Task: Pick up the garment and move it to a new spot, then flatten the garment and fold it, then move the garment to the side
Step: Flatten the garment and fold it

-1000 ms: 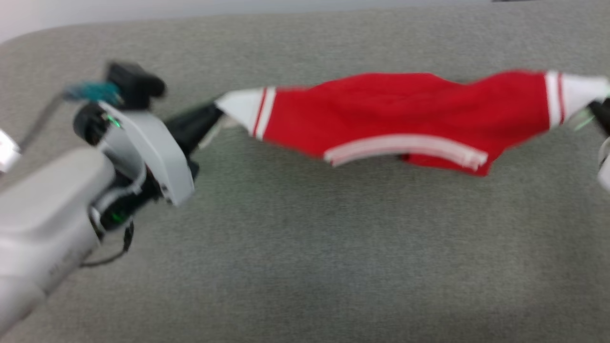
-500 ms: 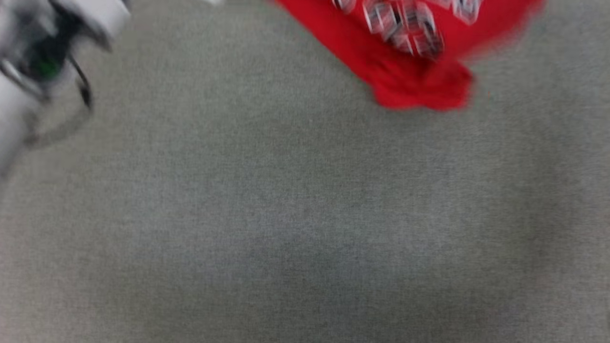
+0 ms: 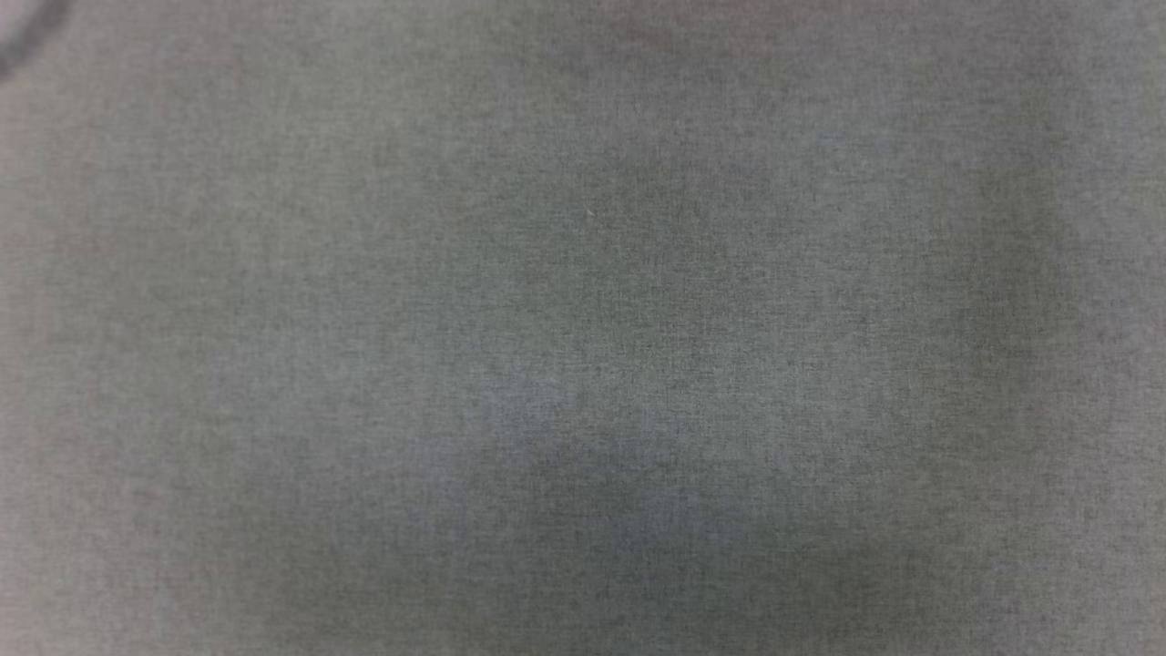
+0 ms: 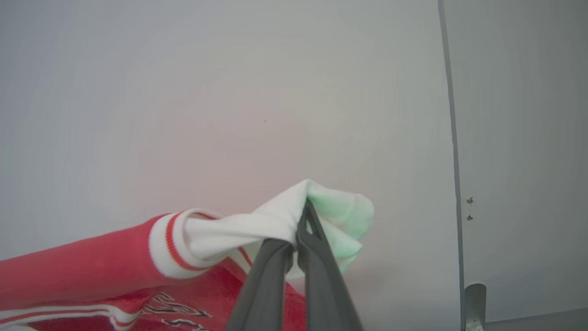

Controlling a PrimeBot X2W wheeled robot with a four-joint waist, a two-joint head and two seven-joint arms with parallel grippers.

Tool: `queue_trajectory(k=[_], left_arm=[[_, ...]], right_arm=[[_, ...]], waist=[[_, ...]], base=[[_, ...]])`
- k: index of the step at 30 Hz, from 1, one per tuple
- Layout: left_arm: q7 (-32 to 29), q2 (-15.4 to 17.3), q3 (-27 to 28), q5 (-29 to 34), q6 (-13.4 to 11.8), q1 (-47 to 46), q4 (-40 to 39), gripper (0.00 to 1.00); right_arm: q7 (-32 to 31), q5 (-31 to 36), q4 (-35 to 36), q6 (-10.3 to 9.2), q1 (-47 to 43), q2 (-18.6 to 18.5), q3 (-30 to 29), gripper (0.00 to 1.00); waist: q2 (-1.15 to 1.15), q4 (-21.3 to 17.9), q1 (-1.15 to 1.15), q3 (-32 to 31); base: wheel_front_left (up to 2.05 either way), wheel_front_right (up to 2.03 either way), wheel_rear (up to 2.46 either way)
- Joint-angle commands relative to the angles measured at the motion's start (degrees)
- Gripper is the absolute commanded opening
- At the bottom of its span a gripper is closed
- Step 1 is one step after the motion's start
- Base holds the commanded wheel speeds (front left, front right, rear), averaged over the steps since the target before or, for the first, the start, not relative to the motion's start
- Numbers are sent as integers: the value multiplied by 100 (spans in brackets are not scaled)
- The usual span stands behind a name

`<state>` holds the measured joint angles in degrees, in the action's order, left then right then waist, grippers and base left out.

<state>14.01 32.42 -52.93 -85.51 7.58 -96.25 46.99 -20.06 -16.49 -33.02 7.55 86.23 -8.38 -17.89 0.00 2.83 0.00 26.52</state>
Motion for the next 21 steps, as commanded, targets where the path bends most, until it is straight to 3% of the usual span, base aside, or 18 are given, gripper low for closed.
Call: queue_trajectory(k=[1,6,10,16,21], left_arm=[[-35,112,-40,-69,-19,293,-95,0],[-56,313,-24,-440,-19,1300,-864,0],[66,594,46,-611,-18,2339,-1612,0],[120,1152,98,-362,-19,3889,-2573,0],[123,1316,486,-40,-19,5098,-3158,0]], right_arm=[[-50,-105,-33,-13,-287,-103,102,0],[-368,-649,374,-13,-1275,-406,432,0],[-813,-1142,1094,-12,-2439,-592,564,0],[-1507,-1589,2391,-13,-4253,-599,376,0],[-2095,-1784,3435,-13,-5581,-601,194,0]], waist=[[0,19,0,-67],[0,52,0,-180],[0,38,0,-292],[0,-47,0,-444],[0,-54,0,-594]], base=[[0,0,0],[0,0,0],[0,0,0],[0,0,0],[0,0,0]])
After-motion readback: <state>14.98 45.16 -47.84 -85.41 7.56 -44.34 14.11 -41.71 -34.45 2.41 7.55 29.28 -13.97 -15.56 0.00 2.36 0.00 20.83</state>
